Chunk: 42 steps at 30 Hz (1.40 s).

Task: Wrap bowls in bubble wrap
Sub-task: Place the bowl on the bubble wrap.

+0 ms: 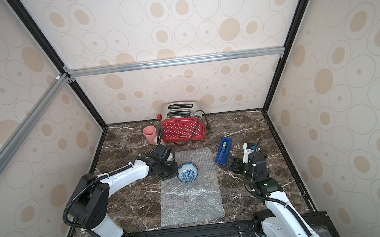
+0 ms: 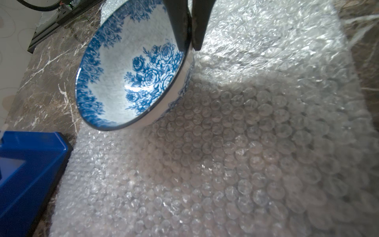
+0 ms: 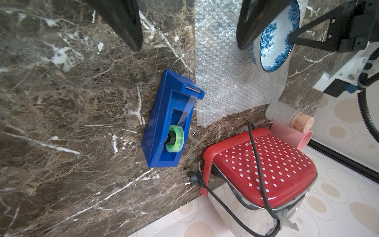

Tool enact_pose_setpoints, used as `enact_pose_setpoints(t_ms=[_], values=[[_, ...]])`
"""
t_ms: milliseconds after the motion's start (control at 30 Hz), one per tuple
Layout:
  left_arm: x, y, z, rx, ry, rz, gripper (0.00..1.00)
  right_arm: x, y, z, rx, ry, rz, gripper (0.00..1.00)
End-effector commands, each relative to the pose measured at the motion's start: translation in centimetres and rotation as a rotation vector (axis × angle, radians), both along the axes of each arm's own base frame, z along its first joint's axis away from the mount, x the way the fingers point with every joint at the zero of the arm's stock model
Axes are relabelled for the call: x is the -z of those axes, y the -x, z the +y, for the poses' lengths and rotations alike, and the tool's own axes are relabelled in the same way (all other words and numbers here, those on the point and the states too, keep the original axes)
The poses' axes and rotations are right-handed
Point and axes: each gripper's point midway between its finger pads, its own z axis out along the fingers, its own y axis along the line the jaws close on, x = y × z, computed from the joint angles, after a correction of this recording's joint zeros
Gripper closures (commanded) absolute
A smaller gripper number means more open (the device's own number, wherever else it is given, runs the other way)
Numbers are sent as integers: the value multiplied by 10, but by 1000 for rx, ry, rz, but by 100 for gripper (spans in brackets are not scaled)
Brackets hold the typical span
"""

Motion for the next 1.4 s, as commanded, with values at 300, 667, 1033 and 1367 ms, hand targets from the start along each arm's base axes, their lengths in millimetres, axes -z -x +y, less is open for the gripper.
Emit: enact_pose_setpoints(t_ms=[300, 667, 1033, 1367], values=[[-31, -6, -12, -7, 64, -47, 100, -3, 0, 2, -14, 13, -2, 25], [-49, 5, -22, 22, 93, -68, 100, -3, -1, 2, -13, 10, -1, 25], [-14, 3, -18, 16, 25, -29, 100, -2, -1, 1, -11, 11, 0, 25], [-13, 3, -12, 6, -6, -40, 58, 0, -1, 1, -11, 14, 9, 24]])
